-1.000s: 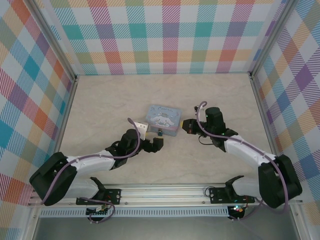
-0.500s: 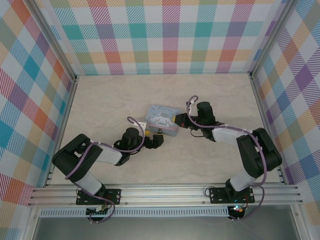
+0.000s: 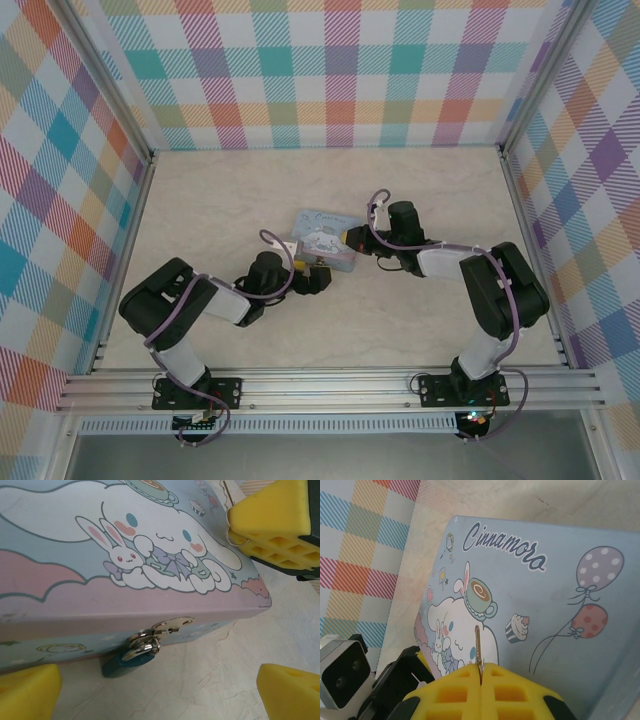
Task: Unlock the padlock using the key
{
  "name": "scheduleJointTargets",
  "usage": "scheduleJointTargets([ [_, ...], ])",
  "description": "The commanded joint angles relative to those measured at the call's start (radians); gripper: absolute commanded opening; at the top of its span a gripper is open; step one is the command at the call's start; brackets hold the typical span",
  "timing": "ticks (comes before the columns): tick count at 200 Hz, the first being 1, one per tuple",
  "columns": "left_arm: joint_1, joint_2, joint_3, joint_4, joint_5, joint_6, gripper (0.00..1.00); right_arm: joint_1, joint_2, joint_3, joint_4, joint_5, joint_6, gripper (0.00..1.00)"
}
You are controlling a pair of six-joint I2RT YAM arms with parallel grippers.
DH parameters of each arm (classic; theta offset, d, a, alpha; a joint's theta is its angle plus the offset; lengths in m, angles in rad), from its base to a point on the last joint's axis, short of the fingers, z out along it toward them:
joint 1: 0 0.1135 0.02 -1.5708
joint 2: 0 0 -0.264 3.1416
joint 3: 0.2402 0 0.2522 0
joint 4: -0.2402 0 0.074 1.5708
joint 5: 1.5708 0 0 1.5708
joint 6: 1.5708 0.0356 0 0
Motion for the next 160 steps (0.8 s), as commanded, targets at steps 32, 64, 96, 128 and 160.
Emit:
scheduleJointTargets([
  [32,0.012,0.077,0.052,0.074,0.080,-0.026,0.97,0.013,0.027,-0.035,-0.038,0.004,-0.027,0.00],
  [64,0.011,0.118,0.054,0.123,0.061,-0.033,0.96,0.017,0.020,-0.041,-0.042,0.004,-0.032,0.00],
  [96,0.013,0.149,0.074,0.134,0.088,-0.034,0.92,0.020,0.022,-0.040,-0.044,0.003,-0.035,0.00],
  [128,0.013,0.176,0.098,0.126,0.121,-0.042,0.87,0.022,0.020,-0.039,-0.048,0.003,-0.039,0.00],
  [160,0.013,0.194,0.115,0.126,0.160,-0.054,0.79,0.022,0.018,-0.038,-0.048,0.005,-0.041,0.00],
])
